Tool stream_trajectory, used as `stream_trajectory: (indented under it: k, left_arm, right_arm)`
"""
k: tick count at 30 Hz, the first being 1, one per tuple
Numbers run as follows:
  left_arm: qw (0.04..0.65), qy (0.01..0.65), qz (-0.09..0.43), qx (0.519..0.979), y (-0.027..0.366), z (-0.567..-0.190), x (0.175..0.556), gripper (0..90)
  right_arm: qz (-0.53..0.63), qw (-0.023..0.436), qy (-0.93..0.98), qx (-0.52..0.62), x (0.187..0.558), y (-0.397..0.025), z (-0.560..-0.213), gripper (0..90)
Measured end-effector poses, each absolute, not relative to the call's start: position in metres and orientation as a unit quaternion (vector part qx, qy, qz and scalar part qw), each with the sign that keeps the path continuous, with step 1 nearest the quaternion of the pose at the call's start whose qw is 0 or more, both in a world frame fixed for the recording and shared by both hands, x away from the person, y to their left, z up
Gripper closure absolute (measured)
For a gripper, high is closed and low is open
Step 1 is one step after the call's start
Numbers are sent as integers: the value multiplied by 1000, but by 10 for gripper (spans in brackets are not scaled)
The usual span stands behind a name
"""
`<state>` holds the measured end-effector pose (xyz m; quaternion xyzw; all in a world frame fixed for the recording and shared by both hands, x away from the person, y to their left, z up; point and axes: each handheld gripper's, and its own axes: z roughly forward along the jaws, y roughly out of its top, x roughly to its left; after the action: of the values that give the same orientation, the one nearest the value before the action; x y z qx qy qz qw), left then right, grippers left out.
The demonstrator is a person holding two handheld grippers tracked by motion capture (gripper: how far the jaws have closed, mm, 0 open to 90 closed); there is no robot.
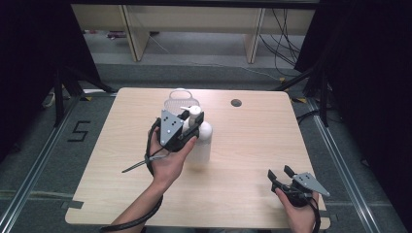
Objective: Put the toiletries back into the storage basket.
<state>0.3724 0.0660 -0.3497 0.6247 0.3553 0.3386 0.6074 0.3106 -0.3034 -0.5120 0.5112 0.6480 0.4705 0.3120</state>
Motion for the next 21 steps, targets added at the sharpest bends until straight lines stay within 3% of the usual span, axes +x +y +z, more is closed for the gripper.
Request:
stream_trajectory:
  k: [21]
  left_arm:
    - [602, 366, 358, 613, 85, -340, 380, 594]
  right_arm:
    - [468, 312, 651, 510, 310, -304, -512, 330]
